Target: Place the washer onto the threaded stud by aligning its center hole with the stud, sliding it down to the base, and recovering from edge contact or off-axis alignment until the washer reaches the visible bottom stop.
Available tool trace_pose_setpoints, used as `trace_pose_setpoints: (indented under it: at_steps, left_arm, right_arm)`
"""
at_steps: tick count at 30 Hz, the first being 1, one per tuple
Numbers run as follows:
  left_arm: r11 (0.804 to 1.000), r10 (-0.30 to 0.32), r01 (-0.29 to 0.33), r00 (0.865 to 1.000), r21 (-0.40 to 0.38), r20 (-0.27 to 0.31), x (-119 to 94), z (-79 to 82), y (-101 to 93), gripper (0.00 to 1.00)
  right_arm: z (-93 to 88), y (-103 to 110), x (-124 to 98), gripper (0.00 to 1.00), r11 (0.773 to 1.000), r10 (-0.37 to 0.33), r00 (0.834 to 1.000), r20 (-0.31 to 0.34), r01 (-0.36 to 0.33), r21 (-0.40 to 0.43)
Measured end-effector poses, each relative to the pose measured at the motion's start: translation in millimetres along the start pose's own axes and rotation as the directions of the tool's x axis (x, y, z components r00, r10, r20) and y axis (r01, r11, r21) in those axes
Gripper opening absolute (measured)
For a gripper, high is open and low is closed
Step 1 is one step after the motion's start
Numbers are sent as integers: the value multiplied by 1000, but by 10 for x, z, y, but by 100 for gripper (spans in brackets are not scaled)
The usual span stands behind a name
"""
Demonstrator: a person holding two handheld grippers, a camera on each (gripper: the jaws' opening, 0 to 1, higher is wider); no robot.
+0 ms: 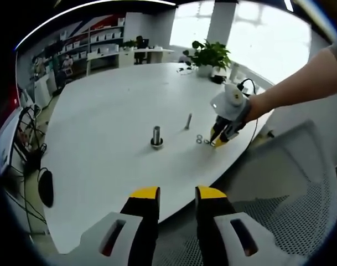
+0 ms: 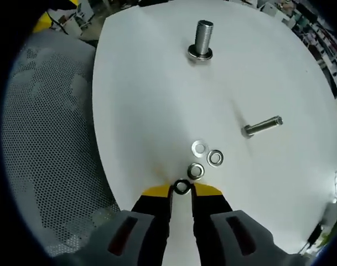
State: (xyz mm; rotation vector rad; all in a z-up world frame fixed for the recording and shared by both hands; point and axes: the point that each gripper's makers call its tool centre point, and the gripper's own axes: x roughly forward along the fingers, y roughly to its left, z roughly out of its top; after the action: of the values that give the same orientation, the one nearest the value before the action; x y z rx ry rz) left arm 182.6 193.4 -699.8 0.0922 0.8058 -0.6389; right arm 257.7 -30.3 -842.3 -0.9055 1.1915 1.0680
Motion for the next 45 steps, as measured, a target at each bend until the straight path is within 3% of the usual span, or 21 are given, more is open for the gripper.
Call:
trace_pose_setpoints:
  at_steps: [6, 10, 14, 17, 18, 19, 20, 24, 27, 33, 37, 40, 43, 45]
  left_arm:
    - [1000, 2, -2, 1000, -6, 5, -6, 5, 5, 23]
    - [1000, 0, 0, 1000, 0, -1, -1, -2, -3, 23]
    - [1000, -1, 1, 1000, 3, -3, 0, -3, -6, 22]
    - [1000, 0, 0, 1000, 1, 2, -2, 4, 0, 21]
    - [1000, 0, 0, 1000, -1, 0, -1, 0, 3, 20]
    - [1000, 1, -1, 1000, -1, -1, -2, -2, 3, 20]
    - [1000, 1, -1, 1000, -1, -3, -4, -6, 3, 20]
    - [1000, 2, -2, 1000, 0, -3, 0, -5, 8, 20]
    - [1000, 2, -2, 1000, -1, -6, -3, -8, 6, 20]
    - [1000, 6, -6, 1000, -5, -7, -5, -13, 19, 20]
    - [1000, 5, -5, 1000, -3, -4, -4, -8, 20, 20]
    - [1000, 7, -7, 1000, -9, 1, -9, 0, 24, 20]
    - [1000, 9, -9, 1000, -12, 4, -11, 2, 30, 20]
    - [1000, 8, -8, 1000, -13, 10, -12, 14, 27, 20]
  right_arm:
    - [-16, 38, -6, 19, 990, 24, 999, -35, -29, -138]
    - [-4, -4, 10, 15, 993, 4, 999, -52, -10, -121]
    - [-13, -7, 20, 15, 990, -11, 993, -115, -5, -140]
    - [-1, -16, 19, 10, 996, -8, 991, -130, -4, -91]
    - [1, -188, 9, 4, 989, -119, 986, -119, 108, -98]
    - [18, -65, 31, 3, 993, -47, 993, -112, 35, -112]
    - [9, -91, 13, 3, 995, -73, 988, -134, 64, -72]
    - [3, -101, 14, 4, 994, -65, 989, -130, 53, -92]
    - [1, -107, 13, 4, 999, -34, 994, -104, 34, 4]
    - [-9, -77, 3, 7, 1000, -5, 998, -56, 6, 16]
    - [3, -50, -5, 11, 991, 31, 1000, 3, -32, 129]
    - [-121, -92, -31, 13, 988, 7, 999, -47, 0, 152]
    - [-162, -135, -84, 16, 989, -17, 1000, -26, 21, 149]
    - [-150, -169, -106, 19, 979, -22, 1000, -4, 22, 202]
